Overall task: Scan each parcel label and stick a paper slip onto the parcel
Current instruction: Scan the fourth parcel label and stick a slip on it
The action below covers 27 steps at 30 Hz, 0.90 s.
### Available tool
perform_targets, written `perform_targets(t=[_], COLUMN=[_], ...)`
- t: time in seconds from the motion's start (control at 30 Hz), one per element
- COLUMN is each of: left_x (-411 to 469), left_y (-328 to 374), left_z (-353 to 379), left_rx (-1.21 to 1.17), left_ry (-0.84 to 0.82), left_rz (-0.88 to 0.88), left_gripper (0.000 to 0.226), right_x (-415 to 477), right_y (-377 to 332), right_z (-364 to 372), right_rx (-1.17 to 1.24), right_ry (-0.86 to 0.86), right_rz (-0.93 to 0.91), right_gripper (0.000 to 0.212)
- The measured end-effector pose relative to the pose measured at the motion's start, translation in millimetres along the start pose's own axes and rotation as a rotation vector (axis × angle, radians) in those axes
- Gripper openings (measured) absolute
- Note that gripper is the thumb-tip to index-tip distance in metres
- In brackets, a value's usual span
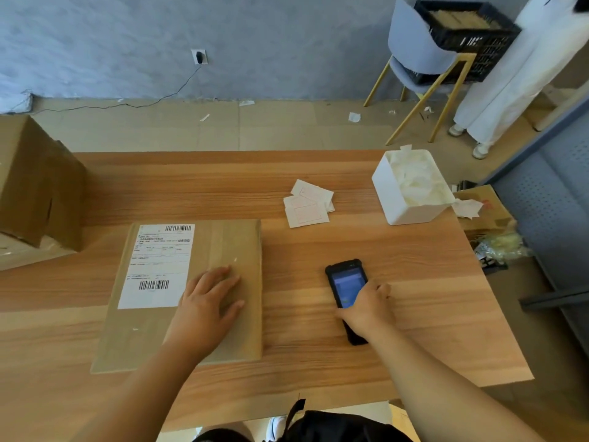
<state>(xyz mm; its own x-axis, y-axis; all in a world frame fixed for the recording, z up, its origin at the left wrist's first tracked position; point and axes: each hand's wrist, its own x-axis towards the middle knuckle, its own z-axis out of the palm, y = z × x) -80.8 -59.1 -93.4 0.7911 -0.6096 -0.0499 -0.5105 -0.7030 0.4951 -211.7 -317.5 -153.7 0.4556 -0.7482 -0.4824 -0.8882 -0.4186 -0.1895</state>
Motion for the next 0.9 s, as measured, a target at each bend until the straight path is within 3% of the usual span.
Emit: perform_targets(t=[0.13,0.27,0.4,0.63,0.9], left_x=[-1.9,-16.3,-38.0,-72.7,-77.7], left_y=[-6.8,-23.7,-57.1,-113.7,-135.0], left_z=[-10.8,-23.2,-37.4,-54.4,-63.3], left_rx=[-0.103,-0.114,-0.074,-0.062,-0.211], left_ry=[0.030,0.127,0.186,0.155,0.043], left_rz=[-0.055,-0.088,-0.168,-0.427,-0.353], left_gripper=[0.034,0.030,0.036,0.053,0.060], right_x=[-7.3,-28.3,-61.7,-123.1,-162.5], right_y=[-15.0,-43.9,-80.9,-147.6,-186.2], right_z=[-10.3,-25.9,-44.3,-59.8,-53.8], right_rx=[0.214,0.316,0.371,-0.042,-0.411], right_ry=[0.031,0.116,0.077,-0.130,-0.149], right_rz=[-0.040,-0.210,-0.420,-0.609,-0.693], right_gripper=[0.093,0.091,0.089,0.084,0.059])
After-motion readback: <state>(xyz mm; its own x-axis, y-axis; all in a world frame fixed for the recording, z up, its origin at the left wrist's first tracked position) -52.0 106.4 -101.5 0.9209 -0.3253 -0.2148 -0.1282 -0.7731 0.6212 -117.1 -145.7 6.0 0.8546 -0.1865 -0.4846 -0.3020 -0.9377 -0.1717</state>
